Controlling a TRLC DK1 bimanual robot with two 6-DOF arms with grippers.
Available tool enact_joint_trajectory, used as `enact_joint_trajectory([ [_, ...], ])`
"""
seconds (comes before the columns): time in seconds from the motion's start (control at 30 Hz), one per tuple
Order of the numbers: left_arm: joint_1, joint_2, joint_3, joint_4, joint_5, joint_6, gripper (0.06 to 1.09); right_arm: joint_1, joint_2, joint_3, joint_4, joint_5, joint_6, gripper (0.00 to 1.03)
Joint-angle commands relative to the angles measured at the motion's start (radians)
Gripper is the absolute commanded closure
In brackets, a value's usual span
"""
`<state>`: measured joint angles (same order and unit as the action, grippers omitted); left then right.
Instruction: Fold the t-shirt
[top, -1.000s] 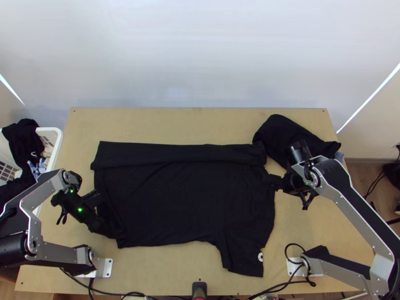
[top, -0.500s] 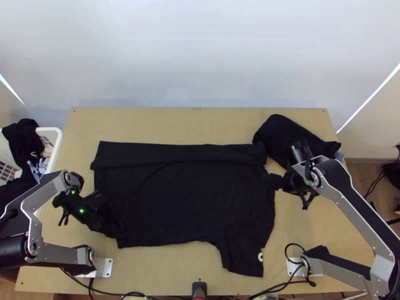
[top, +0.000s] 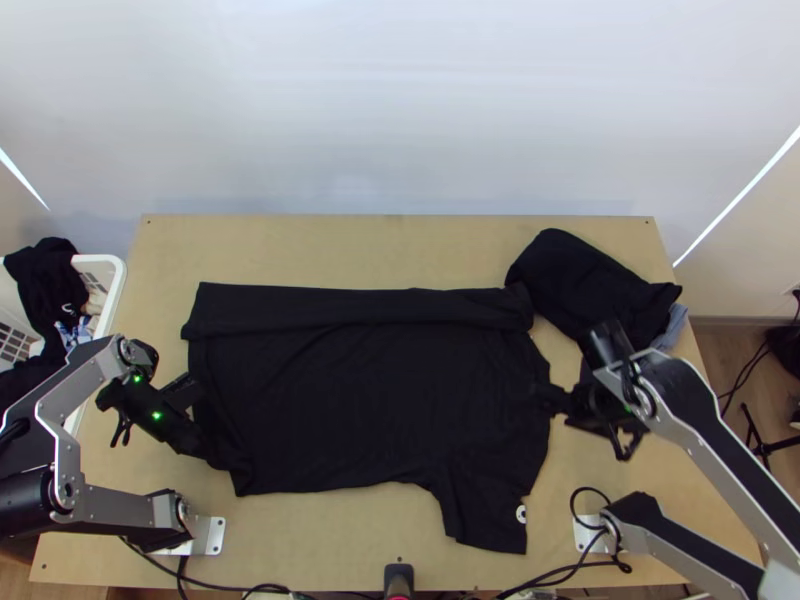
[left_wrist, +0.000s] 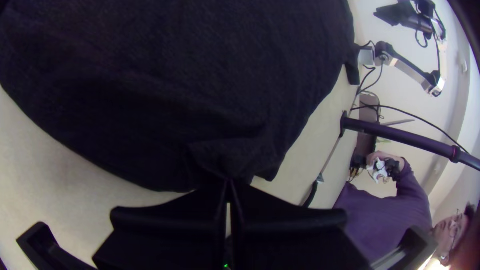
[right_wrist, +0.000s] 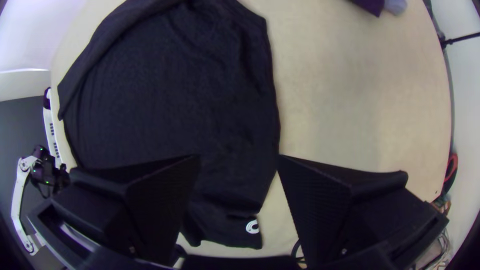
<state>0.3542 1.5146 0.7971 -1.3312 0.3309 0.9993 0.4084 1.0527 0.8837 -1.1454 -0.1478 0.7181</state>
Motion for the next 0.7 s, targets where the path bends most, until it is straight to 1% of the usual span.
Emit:
enact_joint_trajectory([
  [0.0, 0.011, 0.002, 0.025, -0.013, 0.002, -0.008, 1.05, 0.101, -0.086, -0.06, -0.062, -0.045, 0.161, 0.31],
  [0.03, 0.011, 0.004, 0.028, -0.014, 0.0, -0.01, 1.05, 0.101, -0.08, -0.083, -0.065, -0.03, 0.152, 0.31],
  [0.07, 0.012, 0.004, 0.03, -0.014, 0.0, -0.011, 1.05, 0.101, -0.077, -0.107, -0.065, -0.027, 0.124, 0.31],
  [0.13, 0.014, 0.002, 0.036, -0.019, -0.007, -0.021, 1.05, 0.086, -0.072, -0.137, -0.065, -0.027, 0.121, 0.32],
  [0.17, 0.015, 0.001, 0.039, -0.023, -0.01, -0.022, 1.05, 0.081, -0.068, -0.141, -0.065, -0.027, 0.116, 0.37],
  [0.2, 0.017, 0.001, 0.044, -0.028, -0.015, -0.024, 1.05, 0.079, -0.068, -0.14, -0.065, -0.027, 0.113, 0.46],
  [0.27, 0.02, 0.001, 0.054, -0.037, -0.016, -0.03, 1.05, 0.058, -0.069, -0.141, -0.053, -0.027, 0.086, 0.69],
  [0.3, 0.02, 0.001, 0.06, -0.042, -0.018, -0.033, 1.05, 0.046, -0.068, -0.149, -0.048, -0.027, 0.066, 0.77],
  [0.33, 0.02, 0.001, 0.067, -0.045, -0.02, -0.036, 1.05, 0.041, -0.068, -0.155, -0.04, -0.027, 0.057, 0.8],
  [0.4, 0.017, 0.001, 0.08, -0.057, -0.023, -0.037, 1.05, 0.04, -0.063, -0.181, -0.019, -0.027, 0.053, 0.8],
  [0.53, 0.006, 0.001, 0.111, -0.066, -0.024, -0.059, 1.05, 0.033, -0.065, -0.258, 0.03, -0.026, 0.02, 0.8],
  [0.67, 0.005, 0.002, 0.116, -0.068, -0.024, -0.065, 1.05, 0.029, -0.076, -0.273, 0.076, -0.026, -0.002, 0.8],
])
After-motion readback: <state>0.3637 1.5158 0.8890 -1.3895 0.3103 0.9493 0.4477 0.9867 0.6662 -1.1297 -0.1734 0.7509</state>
